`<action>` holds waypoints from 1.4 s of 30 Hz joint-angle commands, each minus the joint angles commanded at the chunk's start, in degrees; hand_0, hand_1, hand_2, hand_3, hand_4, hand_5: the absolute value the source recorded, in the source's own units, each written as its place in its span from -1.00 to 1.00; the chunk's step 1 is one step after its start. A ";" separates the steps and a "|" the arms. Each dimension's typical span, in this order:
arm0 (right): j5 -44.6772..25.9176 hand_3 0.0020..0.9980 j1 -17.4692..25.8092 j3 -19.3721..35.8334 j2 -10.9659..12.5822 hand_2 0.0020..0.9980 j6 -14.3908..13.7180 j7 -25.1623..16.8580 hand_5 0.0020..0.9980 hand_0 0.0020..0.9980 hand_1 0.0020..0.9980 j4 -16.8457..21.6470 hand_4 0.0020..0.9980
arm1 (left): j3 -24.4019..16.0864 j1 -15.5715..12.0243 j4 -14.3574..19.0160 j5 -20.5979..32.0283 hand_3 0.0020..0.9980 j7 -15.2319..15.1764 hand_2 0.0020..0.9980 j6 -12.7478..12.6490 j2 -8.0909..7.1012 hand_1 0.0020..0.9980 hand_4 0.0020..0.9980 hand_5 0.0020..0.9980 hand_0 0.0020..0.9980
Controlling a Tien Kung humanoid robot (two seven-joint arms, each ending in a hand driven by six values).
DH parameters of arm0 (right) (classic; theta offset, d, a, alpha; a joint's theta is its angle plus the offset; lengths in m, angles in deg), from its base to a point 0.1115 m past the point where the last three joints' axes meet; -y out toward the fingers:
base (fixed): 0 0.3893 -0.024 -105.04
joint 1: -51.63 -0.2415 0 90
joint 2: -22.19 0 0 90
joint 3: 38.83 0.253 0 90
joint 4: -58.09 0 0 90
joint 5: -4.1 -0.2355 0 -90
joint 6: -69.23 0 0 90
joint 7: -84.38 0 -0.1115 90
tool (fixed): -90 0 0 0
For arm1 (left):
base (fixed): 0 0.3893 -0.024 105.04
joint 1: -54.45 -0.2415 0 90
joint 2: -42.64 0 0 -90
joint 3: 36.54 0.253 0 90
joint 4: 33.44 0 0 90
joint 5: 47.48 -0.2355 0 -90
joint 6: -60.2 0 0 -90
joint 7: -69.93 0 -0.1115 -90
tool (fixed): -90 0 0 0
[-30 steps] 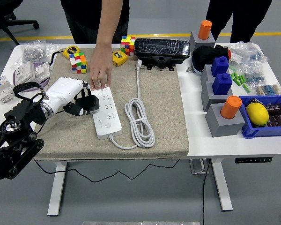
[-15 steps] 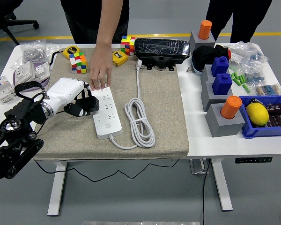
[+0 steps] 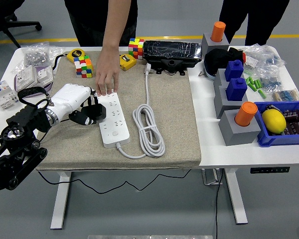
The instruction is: Pick up the plug,place it near the board,insert it into the board,press the button
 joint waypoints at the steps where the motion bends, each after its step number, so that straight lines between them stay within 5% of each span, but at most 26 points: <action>1: 0.01 0.63 0.00 0.01 0.01 0.56 0.00 0.00 1.00 0.67 0.61 0.00 1.00 | -0.02 0.03 -0.07 -0.01 -0.09 -0.02 -0.21 -0.06 0.03 -0.25 0.41 -1.00 -0.44; 42: -0.41 0.63 -0.29 -0.31 0.32 0.56 -0.20 -0.14 1.00 0.67 0.61 0.00 1.00 | 1.10 1.75 -1.60 0.86 -0.16 0.77 -0.23 3.39 -0.21 -0.21 0.34 -0.94 -0.43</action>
